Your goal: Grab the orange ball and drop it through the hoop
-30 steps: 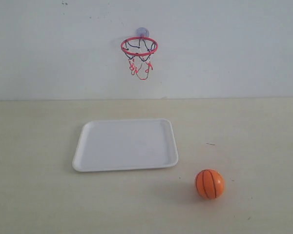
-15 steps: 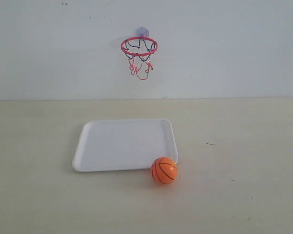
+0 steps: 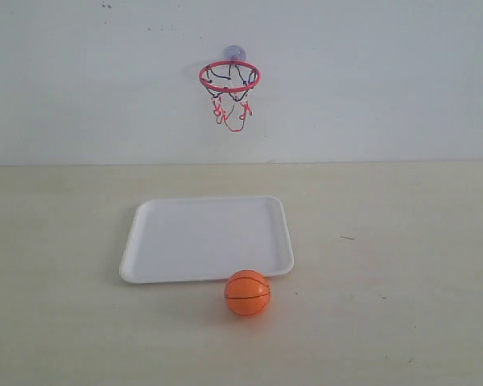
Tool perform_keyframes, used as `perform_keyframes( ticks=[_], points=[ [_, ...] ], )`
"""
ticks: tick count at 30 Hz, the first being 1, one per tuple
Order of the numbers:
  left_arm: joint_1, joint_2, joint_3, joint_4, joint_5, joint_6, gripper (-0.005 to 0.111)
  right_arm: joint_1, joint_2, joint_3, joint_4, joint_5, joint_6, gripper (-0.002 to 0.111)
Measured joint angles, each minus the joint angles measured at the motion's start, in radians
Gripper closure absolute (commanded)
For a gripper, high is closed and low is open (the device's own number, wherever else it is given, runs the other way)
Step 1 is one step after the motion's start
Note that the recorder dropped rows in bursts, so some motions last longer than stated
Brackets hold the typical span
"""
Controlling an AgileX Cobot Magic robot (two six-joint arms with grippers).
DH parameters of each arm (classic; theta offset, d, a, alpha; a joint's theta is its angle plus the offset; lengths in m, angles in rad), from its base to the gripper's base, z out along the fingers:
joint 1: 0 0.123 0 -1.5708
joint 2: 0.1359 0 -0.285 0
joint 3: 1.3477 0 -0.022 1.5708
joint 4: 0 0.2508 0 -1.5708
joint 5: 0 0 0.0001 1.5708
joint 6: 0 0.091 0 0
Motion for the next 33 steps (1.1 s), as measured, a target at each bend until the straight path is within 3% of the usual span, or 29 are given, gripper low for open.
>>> perform_keyframes(
  ticks=[8, 17, 26, 33],
  points=[
    [0.0, -0.014, 0.129, 0.016, -0.047, 0.085, 0.103, 0.0, 0.0, 0.0, 0.0, 0.0, 0.0, 0.109],
    [0.0, -0.014, 0.134, 0.127, 0.031, 0.115, 0.103, 0.0, 0.0, 0.0, 0.0, 0.0, 0.0, 0.109],
    [0.0, -0.014, 0.134, 0.135, 0.04, 0.264, 0.103, 0.0, 0.0, 0.0, 0.0, 0.0, 0.0, 0.109],
    [0.0, -0.014, 0.134, 0.129, 0.083, 0.237, 0.103, 0.0, 0.0, 0.0, 0.0, -0.002, 0.0, 0.109]
  ],
)
